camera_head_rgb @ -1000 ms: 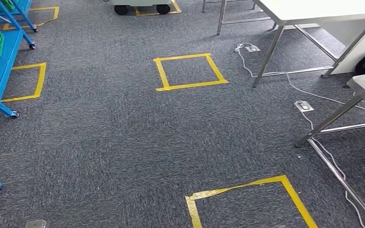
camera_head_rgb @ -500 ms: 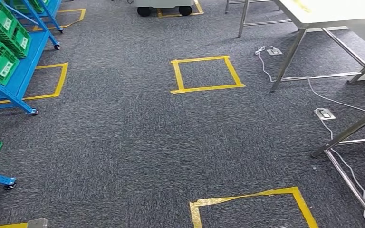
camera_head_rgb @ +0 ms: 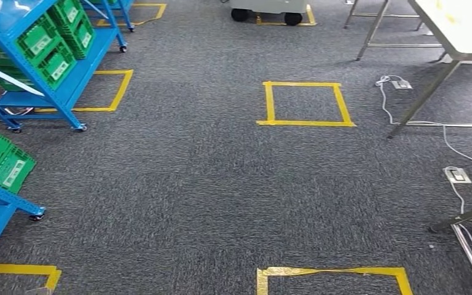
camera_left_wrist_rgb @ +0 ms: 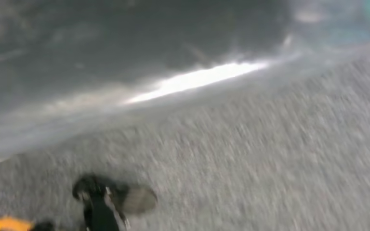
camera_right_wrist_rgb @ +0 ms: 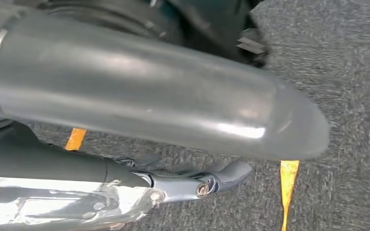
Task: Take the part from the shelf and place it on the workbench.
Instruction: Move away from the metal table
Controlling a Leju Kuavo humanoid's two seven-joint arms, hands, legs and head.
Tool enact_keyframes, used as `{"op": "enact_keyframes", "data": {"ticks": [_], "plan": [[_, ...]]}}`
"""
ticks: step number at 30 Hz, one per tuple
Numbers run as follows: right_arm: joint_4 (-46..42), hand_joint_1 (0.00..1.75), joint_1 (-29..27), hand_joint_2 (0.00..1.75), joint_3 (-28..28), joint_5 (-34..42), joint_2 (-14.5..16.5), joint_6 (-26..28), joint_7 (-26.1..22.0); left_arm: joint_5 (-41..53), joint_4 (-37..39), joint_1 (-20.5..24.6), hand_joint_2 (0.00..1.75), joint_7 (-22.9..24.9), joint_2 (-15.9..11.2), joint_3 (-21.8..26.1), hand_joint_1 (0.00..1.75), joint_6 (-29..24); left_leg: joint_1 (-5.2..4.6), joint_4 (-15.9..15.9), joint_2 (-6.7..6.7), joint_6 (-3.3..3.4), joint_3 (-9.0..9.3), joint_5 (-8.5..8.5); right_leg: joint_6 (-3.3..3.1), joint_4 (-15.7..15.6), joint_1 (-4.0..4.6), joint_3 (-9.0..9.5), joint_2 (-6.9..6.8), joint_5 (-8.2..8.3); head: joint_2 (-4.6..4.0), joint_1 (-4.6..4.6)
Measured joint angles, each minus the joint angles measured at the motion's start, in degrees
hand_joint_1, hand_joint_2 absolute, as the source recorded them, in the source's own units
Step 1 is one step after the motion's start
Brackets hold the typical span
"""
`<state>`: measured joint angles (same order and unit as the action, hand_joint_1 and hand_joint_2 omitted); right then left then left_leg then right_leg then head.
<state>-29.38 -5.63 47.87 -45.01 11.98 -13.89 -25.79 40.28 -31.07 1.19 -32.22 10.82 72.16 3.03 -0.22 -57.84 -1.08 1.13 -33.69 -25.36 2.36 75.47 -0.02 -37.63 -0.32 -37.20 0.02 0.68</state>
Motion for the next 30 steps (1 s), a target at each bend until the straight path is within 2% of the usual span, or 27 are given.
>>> {"op": "enact_keyframes", "data": {"ticks": [1,2,3,4,5,6,7,8,9,10,12,13,14,15,16,17,18,20,21,22,23,24,25,26,28,29,30], "plan": [[0.0,0.00,-0.1,0.00,0.1,0.0,0.0,-0.1,0.0,0.0,0.1,-0.4,0.00,-0.1,-0.3,0.0,0.00,0.1,0.04,0.0,-0.91,-0.02,0.06,0.00,0.04,-0.6,-0.08,0.09,0.13,1.07,0.00,0.01],[0.0,0.00,-0.1,0.00,0.1,0.0,0.0,-0.1,0.0,0.0,0.2,-0.6,0.00,-0.1,-0.4,0.0,0.00,0.1,0.12,0.0,-1.83,-0.09,0.16,0.00,0.08,-3.3,-0.19,1.20,0.40,3.05,0.00,0.02],[0.0,0.00,-0.1,0.00,0.2,0.0,0.0,-0.2,0.0,0.0,0.3,-0.8,0.00,-0.1,-0.5,-0.1,0.00,0.1,0.21,-0.1,-2.73,-0.27,0.24,-0.01,0.16,-7.2,-0.39,2.85,1.24,5.22,0.00,0.02],[0.0,0.00,0.0,0.00,0.3,0.0,0.0,-0.2,0.0,0.1,0.4,-0.8,0.00,-0.1,-0.6,-0.2,0.00,0.2,0.23,-0.2,-3.59,-0.57,0.21,-0.02,0.23,-11.0,-0.63,4.49,2.66,6.76,0.00,0.03],[0.0,0.00,0.1,0.00,0.4,0.0,0.0,-0.3,0.0,0.1,0.5,-0.8,0.00,-0.1,-0.7,-0.3,0.00,0.2,0.27,-0.3,-4.35,-0.93,0.09,0.04,0.20,-13.7,-0.81,5.64,3.88,7.61,0.00,-0.02],[0.0,0.00,0.2,0.00,0.5,0.0,0.0,-0.3,0.0,0.1,0.6,-0.8,0.00,-0.2,-0.8,-0.4,0.00,0.2,0.31,-0.4,-5.02,-1.34,-0.10,0.16,0.08,-15.1,-0.88,6.27,4.79,7.75,0.00,-0.02],[0.0,0.00,0.3,0.00,0.5,0.0,0.0,-0.3,0.0,0.1,0.6,-0.9,0.00,-0.2,-1.0,-0.5,0.00,0.2,0.40,-0.3,-5.63,-1.76,-0.31,0.38,-0.21,-15.4,-0.79,6.52,4.99,7.61,0.00,-0.04],[0.0,0.00,0.3,0.00,0.5,0.0,0.0,-0.4,0.0,0.1,0.7,-1.1,0.00,-0.2,-1.0,-0.5,0.00,0.2,0.54,-0.1,-6.22,-2.14,-0.46,0.64,-0.65,-15.5,-0.70,6.63,4.42,7.75,0.00,-0.05],[0.0,0.00,0.3,0.00,0.6,0.0,0.0,-0.4,0.0,0.1,0.8,-1.3,0.00,-0.2,-1.1,-0.6,0.00,0.2,0.60,-0.1,-5.99,-2.46,-0.63,0.63,-1.11,-15.7,-0.65,6.81,3.78,7.96,0.00,-0.04],[-0.1,0.00,0.4,0.00,0.6,0.0,0.0,-0.3,0.0,0.1,0.9,-1.4,0.00,-0.2,-1.1,-0.6,0.00,0.2,0.57,-0.8,-4.96,-2.73,-1.05,0.12,-1.56,-15.9,-0.62,6.92,3.13,8.22,0.00,-0.25],[-0.1,0.00,0.3,0.00,0.8,0.1,-0.1,-0.3,0.0,0.1,1.0,-1.3,0.00,-0.2,-1.2,-0.7,0.00,0.2,0.40,-5.5,-1.68,-3.06,-3.35,-2.78,-2.17,-16.3,-0.47,6.97,1.57,8.51,0.00,-0.63],[-0.1,0.00,0.2,0.00,0.8,0.1,-0.1,-0.3,0.0,0.1,1.0,-1.2,0.00,-0.2,-1.2,-0.8,0.00,0.1,0.36,-9.2,-0.50,-3.18,-5.09,-4.65,-2.32,-16.3,-0.32,6.95,0.74,8.52,0.00,-0.80],[-0.1,0.00,0.2,0.00,0.9,0.1,-0.1,-0.4,0.0,0.1,1.1,-1.1,0.00,-0.2,-1.2,-0.9,0.00,0.1,0.37,-12.7,0.01,-3.23,-6.72,-6.10,-2.40,-16.3,-0.19,6.91,-0.12,8.49,0.00,-0.80],[-0.1,0.00,0.1,0.00,0.9,0.1,-0.1,-0.5,0.0,0.2,1.2,-1.1,0.00,-0.2,-1.2,-1.0,0.00,0.1,0.36,-14.9,0.24,-3.21,-7.68,-6.66,-2.46,-16.3,-0.10,6.89,-0.95,8.45,0.00,-0.83],[-0.1,0.00,0.1,0.00,1.0,0.1,-0.1,-0.6,0.1,0.3,1.2,-1.2,0.00,-0.2,-1.2,-1.0,0.00,0.1,0.35,-15.2,0.35,-3.12,-7.68,-6.19,-2.50,-16.3,-0.03,6.90,-1.72,8.42,0.00,-0.82],[-0.2,0.00,0.1,0.00,1.0,0.1,-0.1,-0.7,0.2,0.3,1.3,-1.3,0.00,-0.1,-1.2,-1.0,0.00,0.0,0.29,-13.4,0.58,-2.96,-6.60,-4.82,-2.51,-16.3,0.01,6.94,-2.42,8.37,0.00,-0.83],[-0.2,0.00,0.2,0.00,1.0,0.1,-0.1,-0.8,0.3,0.4,1.3,-1.3,0.00,-0.1,-1.2,-1.0,0.00,-0.1,0.15,-9.9,1.27,-2.71,-4.62,-2.97,-2.50,-16.3,0.03,7.04,-3.08,8.31,0.00,-0.83],[-0.3,0.00,0.2,0.00,1.0,0.1,0.0,-1.0,0.4,0.5,1.3,-1.1,0.00,0.1,-1.2,-1.0,0.00,-0.3,-0.36,-2.8,3.50,-2.16,-0.69,-0.56,-2.22,-16.3,0.23,7.16,-4.28,8.04,0.00,-0.85],[-0.3,0.00,0.2,0.00,1.0,0.0,0.0,-1.2,0.4,0.5,1.3,-1.0,0.00,0.1,-1.2,-1.0,0.00,-0.2,-0.59,-0.6,4.24,-1.88,0.37,-0.18,-2.00,-16.3,0.35,7.13,-4.84,7.90,0.00,-0.82],[-0.4,0.00,0.2,0.00,1.0,0.0,0.0,-1.3,0.6,0.6,1.3,-0.9,0.00,0.3,-1.2,-1.0,0.00,-0.2,-0.78,0.3,4.35,-1.64,0.69,-0.27,-1.74,-16.4,0.45,7.24,-5.41,7.78,0.00,-0.80],[-0.5,0.00,0.3,0.00,1.0,-0.2,0.1,-1.5,0.7,0.8,1.3,-1.0,0.00,0.4,-1.2,-1.0,0.00,0.0,-0.84,0.6,3.76,-1.33,0.70,-0.25,-1.48,-16.5,0.50,7.43,-5.96,7.70,0.00,-0.80],[-0.7,0.00,0.3,0.00,1.1,-0.3,0.1,-1.7,0.9,1.0,1.3,-1.2,0.00,0.6,-1.1,-0.9,0.00,0.2,-0.71,0.8,3.21,-1.05,0.78,-0.12,-1.17,-16.5,0.43,7.57,-6.02,7.57,0.00,-0.76],[-0.9,0.00,0.4,0.00,1.1,-0.6,0.2,-2.0,1.0,1.2,1.2,-1.4,0.00,0.7,-1.0,-0.8,0.00,0.5,-0.56,1.1,2.70,-0.78,0.91,0.04,-0.85,-16.1,0.36,7.60,-5.20,7.14,0.00,-0.69],[-1.1,0.00,0.4,0.00,1.3,-0.8,0.2,-2.1,1.1,1.4,1.1,-1.4,0.00,0.7,-0.9,-0.7,0.00,0.8,-0.35,1.3,2.17,-0.48,1.03,0.23,-0.55,-14.5,0.27,6.98,-3.81,6.16,0.00,-0.55],[-1.3,0.00,0.2,0.00,1.7,-1.3,0.3,-2.5,1.3,1.8,0.8,-1.2,0.00,0.8,-0.6,-0.6,0.00,1.3,-0.11,1.4,0.98,-0.08,1.07,0.40,-0.11,-8.0,0.07,3.95,-0.77,2.77,0.00,-0.21],[-1.4,0.00,0.0,0.00,1.9,-1.5,0.4,-2.7,1.4,2.0,0.7,-1.1,0.00,1.0,-0.5,-0.4,0.00,1.5,-0.08,1.4,0.25,0.04,1.04,0.42,0.01,-4.1,0.00,2.03,-0.15,1.16,0.00,-0.13],[-1.5,0.00,-0.2,0.00,2.1,-1.6,0.4,-2.8,1.5,2.1,0.6,-1.1,0.00,1.1,-0.4,-0.3,0.00,1.7,-0.06,1.4,-0.49,0.08,1.04,0.43,0.10,-1.4,-0.03,0.57,0.06,0.37,0.00,-0.09]]}}
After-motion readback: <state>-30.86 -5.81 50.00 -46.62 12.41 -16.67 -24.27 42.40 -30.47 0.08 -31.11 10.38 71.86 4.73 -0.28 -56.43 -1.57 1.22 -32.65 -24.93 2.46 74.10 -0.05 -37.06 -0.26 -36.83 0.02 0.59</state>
